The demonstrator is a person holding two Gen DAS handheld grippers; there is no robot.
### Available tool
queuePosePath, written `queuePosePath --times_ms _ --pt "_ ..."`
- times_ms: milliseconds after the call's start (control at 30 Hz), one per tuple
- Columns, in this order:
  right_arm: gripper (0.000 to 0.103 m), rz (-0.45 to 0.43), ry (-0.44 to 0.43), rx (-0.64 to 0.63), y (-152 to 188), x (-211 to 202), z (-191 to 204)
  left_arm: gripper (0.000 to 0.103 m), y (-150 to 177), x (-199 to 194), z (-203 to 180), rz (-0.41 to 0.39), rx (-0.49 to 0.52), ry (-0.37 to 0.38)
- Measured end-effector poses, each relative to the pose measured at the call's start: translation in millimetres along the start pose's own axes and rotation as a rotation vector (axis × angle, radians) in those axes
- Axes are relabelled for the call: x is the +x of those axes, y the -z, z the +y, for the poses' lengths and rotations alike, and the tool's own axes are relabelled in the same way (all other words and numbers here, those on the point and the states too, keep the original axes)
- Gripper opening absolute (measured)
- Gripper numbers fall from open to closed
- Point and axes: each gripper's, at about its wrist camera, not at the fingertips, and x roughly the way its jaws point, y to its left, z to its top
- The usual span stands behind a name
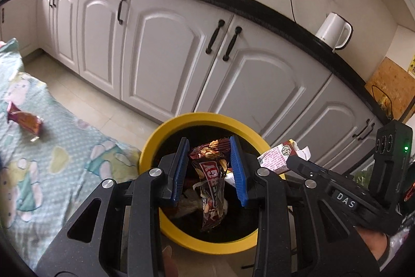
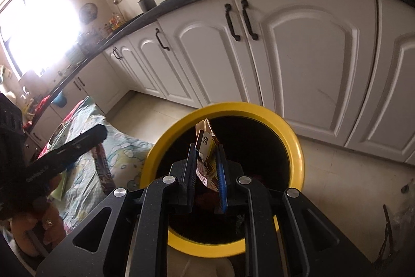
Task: Collect trash
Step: 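Open both grippers over the bin to drop the wrapper and packet, then move both grippers back to the sponge and glove on the bed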
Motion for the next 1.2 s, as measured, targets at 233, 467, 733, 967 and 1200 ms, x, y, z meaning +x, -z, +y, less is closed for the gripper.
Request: queuePosePath --times_ms 233,467,733,967,1200 --pt "0.015 0.025 0.006 0.048 4 4 -14 0.025 2 18 -1 0.030 -0.011 0.013" --pt "0.021 0.041 0.021 0.106 4 9 -27 0.051 6 20 2 0.044 -0.033 0.025" --pt "0.043 0.020 0.065 0.090 5 6 -22 0.091 12 -6 22 0.024 -0.055 -0.056" --pt "0.054 -0.015 0.057 0.039 5 1 -1 0.092 12 -46 45 -0.040 -0.060 -0.175" --pt "0.060 -0.052 0.026 -0.038 3 -5 27 0.092 12 -81 66 -0.099 -0.081 -0.234"
